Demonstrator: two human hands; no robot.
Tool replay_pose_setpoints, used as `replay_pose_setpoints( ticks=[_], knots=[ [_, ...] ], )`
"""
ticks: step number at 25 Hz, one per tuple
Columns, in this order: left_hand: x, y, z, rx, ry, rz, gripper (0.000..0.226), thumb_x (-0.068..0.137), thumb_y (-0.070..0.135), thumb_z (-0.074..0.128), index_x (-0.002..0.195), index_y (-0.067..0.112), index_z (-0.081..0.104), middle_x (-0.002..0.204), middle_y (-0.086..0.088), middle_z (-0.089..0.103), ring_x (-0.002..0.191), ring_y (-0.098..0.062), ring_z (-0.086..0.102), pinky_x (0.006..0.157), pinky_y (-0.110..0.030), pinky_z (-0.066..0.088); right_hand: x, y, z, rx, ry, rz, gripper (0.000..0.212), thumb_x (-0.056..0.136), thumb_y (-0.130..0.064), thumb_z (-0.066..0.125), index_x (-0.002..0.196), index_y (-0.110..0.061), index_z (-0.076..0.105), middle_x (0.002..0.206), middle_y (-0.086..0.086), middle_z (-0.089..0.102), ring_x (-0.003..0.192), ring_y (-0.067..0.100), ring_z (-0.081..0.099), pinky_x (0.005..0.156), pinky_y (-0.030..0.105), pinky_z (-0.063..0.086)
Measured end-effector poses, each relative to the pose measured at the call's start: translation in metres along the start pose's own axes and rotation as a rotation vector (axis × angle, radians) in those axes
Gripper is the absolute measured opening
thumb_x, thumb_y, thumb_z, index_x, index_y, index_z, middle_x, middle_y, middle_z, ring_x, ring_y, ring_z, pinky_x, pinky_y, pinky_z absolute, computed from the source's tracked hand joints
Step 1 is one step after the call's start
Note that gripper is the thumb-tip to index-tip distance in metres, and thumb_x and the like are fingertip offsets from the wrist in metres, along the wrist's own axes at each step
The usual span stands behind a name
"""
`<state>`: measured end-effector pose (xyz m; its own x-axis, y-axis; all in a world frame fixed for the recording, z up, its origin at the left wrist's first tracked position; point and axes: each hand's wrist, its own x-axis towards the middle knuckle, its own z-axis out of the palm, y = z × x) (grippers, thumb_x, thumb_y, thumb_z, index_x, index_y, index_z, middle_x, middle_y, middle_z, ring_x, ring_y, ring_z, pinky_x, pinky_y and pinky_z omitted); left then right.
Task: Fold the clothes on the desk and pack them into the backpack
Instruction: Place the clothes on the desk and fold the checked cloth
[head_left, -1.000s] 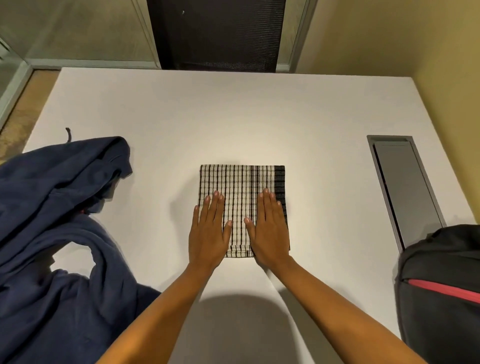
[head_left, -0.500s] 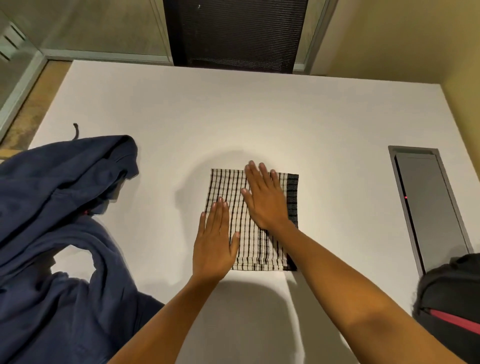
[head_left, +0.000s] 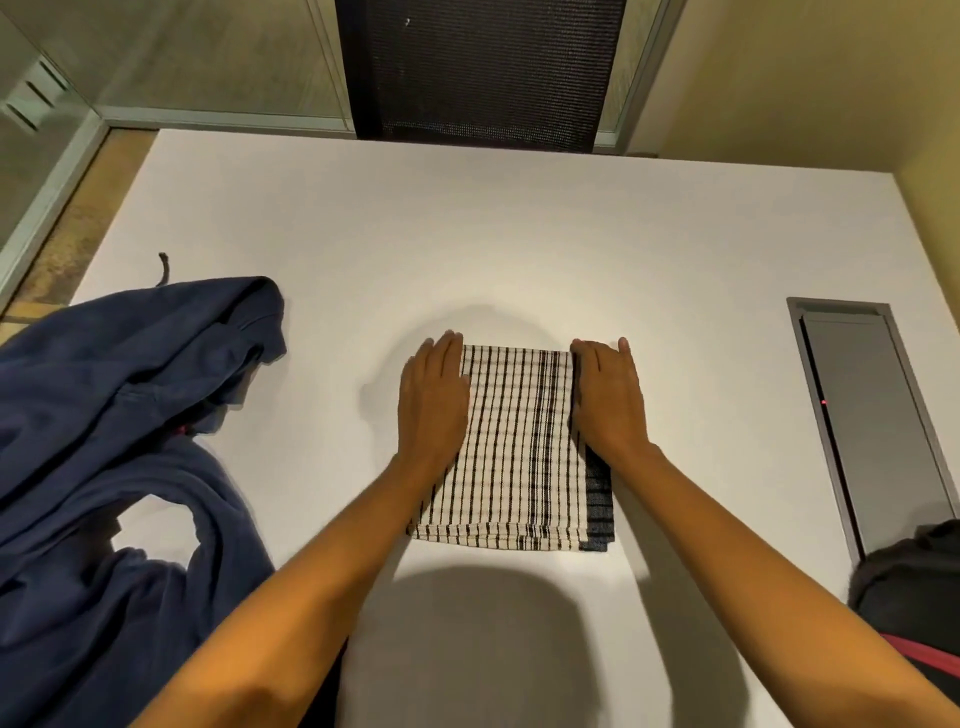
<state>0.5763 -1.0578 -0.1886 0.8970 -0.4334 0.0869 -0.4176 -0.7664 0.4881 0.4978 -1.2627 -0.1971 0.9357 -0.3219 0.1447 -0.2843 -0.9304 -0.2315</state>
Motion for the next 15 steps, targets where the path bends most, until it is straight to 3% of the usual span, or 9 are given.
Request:
replay_pose_setpoints(
  ticks=[3,5,7,11,15],
  knots=[
    [0.032,-0.014,-0.002,0.129,-0.044,0.082,0.038,0.089,0.001,0.058,0.126,0.006,0.059,0.126,-0.014,0.06,0.118,-0.034,0.054,0.106,-0.048,0.033,0.011,0.016,-0.003,0.024,0.017,-0.07,0.048,0.062,0.021,0.063,0.107,0.005,0.064,0.096,0.018,0.064,0.09,0.035,0.06,0.112,0.047,0.034],
    [0.04,-0.018,-0.01,0.168,-0.042,0.141,0.026,0.084,0.003,0.065,0.11,0.01,0.068,0.106,-0.011,0.065,0.101,-0.032,0.06,0.099,-0.045,0.034,0.017,0.019,-0.012,0.084,0.037,-0.082,0.038,0.062,0.024,0.059,0.094,0.004,0.066,0.084,0.017,0.061,0.077,0.038,0.058,0.083,0.046,0.05],
    [0.042,-0.019,-0.022,0.178,-0.022,0.173,0.016,0.085,0.009,0.068,0.1,0.013,0.07,0.098,-0.006,0.065,0.095,-0.029,0.059,0.098,-0.04,0.032,0.017,0.014,-0.028,0.123,0.063,-0.093,0.037,0.062,0.026,0.056,0.09,0.004,0.067,0.079,0.018,0.059,0.07,0.037,0.057,0.064,0.038,0.047],
    [0.031,-0.011,-0.049,0.046,0.072,0.197,0.009,0.089,0.011,0.064,0.097,0.013,0.066,0.1,-0.002,0.061,0.09,-0.021,0.054,0.094,-0.029,0.03,-0.005,-0.006,-0.071,0.124,0.142,-0.163,0.042,0.068,0.02,0.048,0.101,0.003,0.066,0.09,0.018,0.057,0.081,0.036,0.053,0.069,0.034,0.037],
    [-0.005,-0.006,-0.082,-0.148,-0.035,0.227,0.015,0.095,0.007,0.052,0.105,0.018,0.05,0.101,0.011,0.061,0.084,0.002,0.053,0.114,-0.03,0.024,-0.053,-0.025,-0.107,0.326,0.064,-0.067,0.024,0.095,-0.024,0.043,0.1,-0.016,0.065,0.101,-0.01,0.052,0.096,0.011,0.044,0.076,0.018,0.033]
  ],
)
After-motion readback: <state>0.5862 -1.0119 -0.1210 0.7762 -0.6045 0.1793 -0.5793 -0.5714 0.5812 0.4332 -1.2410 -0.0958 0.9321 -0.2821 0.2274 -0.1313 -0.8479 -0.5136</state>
